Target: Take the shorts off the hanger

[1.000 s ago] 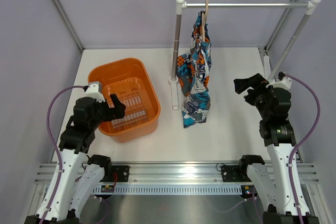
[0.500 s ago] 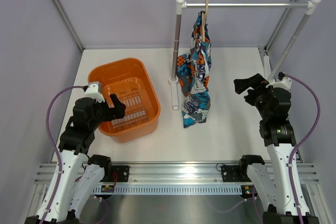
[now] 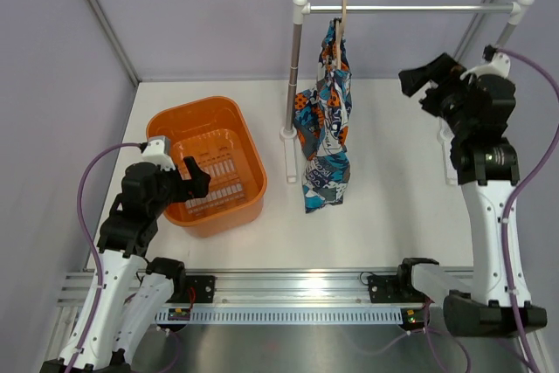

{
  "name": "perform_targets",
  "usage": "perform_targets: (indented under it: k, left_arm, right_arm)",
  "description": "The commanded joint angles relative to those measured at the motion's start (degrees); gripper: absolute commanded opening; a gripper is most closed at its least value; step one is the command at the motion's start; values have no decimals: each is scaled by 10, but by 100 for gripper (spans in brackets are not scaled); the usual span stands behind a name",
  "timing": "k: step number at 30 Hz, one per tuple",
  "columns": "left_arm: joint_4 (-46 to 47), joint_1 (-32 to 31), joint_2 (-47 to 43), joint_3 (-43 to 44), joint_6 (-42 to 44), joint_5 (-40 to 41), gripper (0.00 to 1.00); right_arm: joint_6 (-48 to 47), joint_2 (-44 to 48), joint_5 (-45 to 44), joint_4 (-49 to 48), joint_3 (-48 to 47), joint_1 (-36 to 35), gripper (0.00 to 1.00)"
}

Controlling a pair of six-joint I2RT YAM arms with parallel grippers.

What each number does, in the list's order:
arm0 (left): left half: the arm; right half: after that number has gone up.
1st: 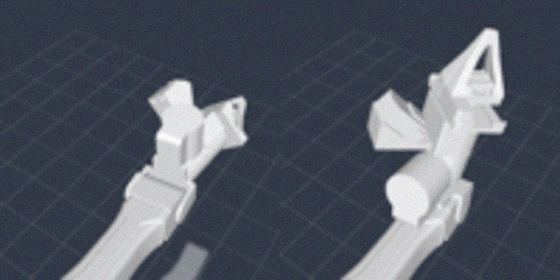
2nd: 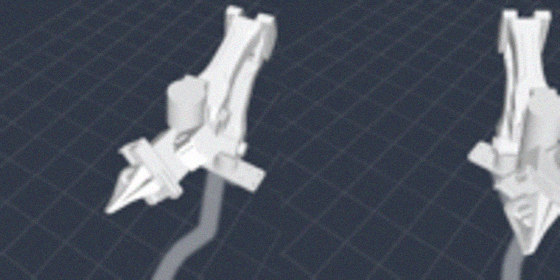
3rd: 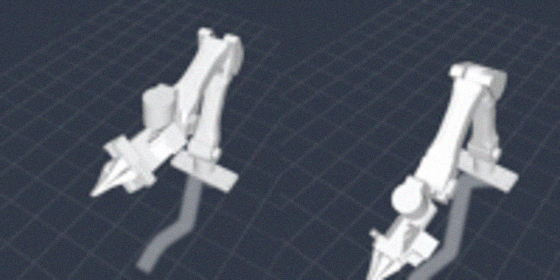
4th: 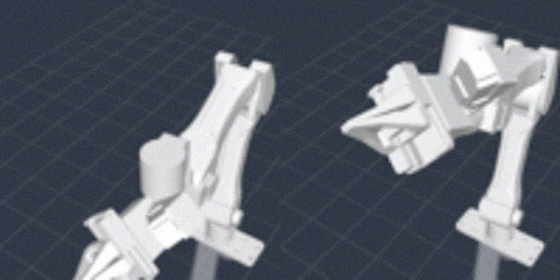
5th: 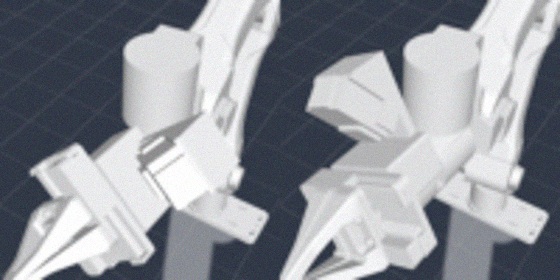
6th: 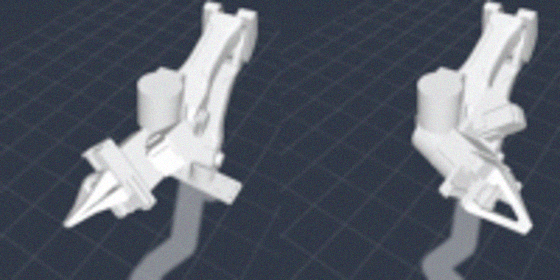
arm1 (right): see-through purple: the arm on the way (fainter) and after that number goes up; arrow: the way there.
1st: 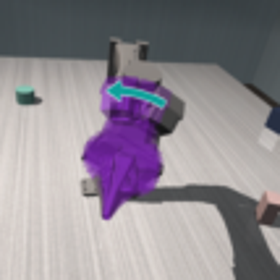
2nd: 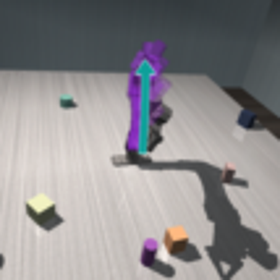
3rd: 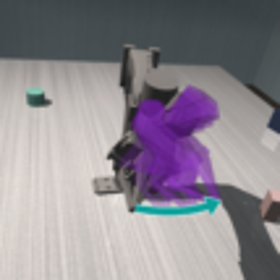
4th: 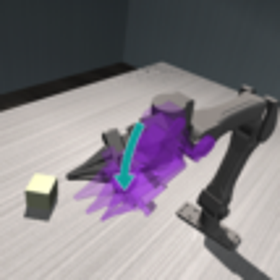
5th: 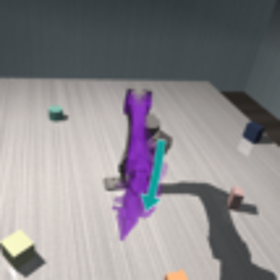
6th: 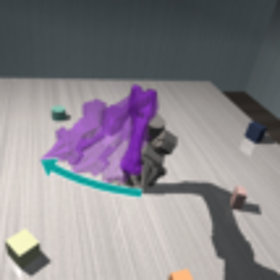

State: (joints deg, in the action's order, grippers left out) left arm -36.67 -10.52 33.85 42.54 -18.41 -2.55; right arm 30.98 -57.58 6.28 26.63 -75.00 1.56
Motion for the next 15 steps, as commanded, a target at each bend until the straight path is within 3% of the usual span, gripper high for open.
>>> perform_targets:
  k: [1,5,10,15]
  left_arm:
    - [25,-2,-4,3,5,-16,99]
    - [25,-2,-1,3,6,-19,99]
    - [25,-2,2,3,6,-20,99]
    - [24,-2,1,3,6,-17,99]
  right_arm:
    - [-20,-86,47,-20,-126,-5,99]
    - [-71,-185,-26,17,-279,-71,99]
    - [-114,-306,-93,56,-400,-136,97]
    - [-138,-392,-142,90,-501,-182,88]
